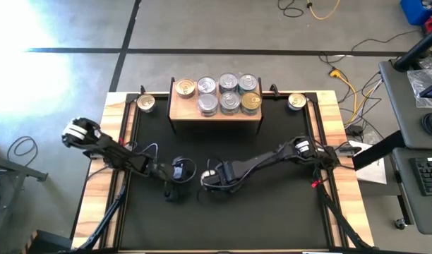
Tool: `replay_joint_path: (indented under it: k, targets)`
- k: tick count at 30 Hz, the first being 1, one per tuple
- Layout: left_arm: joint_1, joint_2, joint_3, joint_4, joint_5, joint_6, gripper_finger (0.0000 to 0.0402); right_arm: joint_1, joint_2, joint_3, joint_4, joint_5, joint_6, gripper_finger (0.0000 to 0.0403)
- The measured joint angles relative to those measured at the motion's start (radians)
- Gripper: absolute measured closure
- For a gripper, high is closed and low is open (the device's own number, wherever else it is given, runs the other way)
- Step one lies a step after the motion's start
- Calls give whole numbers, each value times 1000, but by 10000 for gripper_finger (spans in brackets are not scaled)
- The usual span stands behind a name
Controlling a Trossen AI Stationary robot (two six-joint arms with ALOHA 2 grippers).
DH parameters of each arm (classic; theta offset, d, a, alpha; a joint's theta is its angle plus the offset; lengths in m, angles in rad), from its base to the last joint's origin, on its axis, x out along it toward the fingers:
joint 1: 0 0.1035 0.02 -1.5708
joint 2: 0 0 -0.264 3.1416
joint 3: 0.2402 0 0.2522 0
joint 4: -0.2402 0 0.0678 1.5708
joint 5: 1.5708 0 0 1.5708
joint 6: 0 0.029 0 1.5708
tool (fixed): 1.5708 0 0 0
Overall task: Stack canned seafood by type on shelf
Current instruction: Put the bottom right blue pink tuna can on the shelf aligned with the other blue pink tuna can
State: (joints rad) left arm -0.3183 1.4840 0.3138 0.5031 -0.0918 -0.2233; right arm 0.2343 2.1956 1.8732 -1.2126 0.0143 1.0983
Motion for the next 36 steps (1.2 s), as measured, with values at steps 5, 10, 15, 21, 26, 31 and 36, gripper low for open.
replay_joint_path:
  k: [5,10,15,21,26,31,36]
  targets:
    - [27,103,7,113,-23,4,1,6,0,-6,2,-3,-33,390]
    - [52,177,13,233,-28,38,1,2,0,-3,44,4,-56,390]
    - [68,239,40,335,-40,115,1,-1,0,-3,85,4,-90,390]
    - [86,334,167,343,39,139,1,-28,0,-3,139,11,-166,390]
    - [116,400,239,341,148,170,1,-64,0,1,167,-2,-186,390]
    - [119,425,252,378,193,155,1,-69,0,8,231,33,-216,390]
    - [120,464,273,431,211,124,5,-66,0,4,232,27,-237,390]
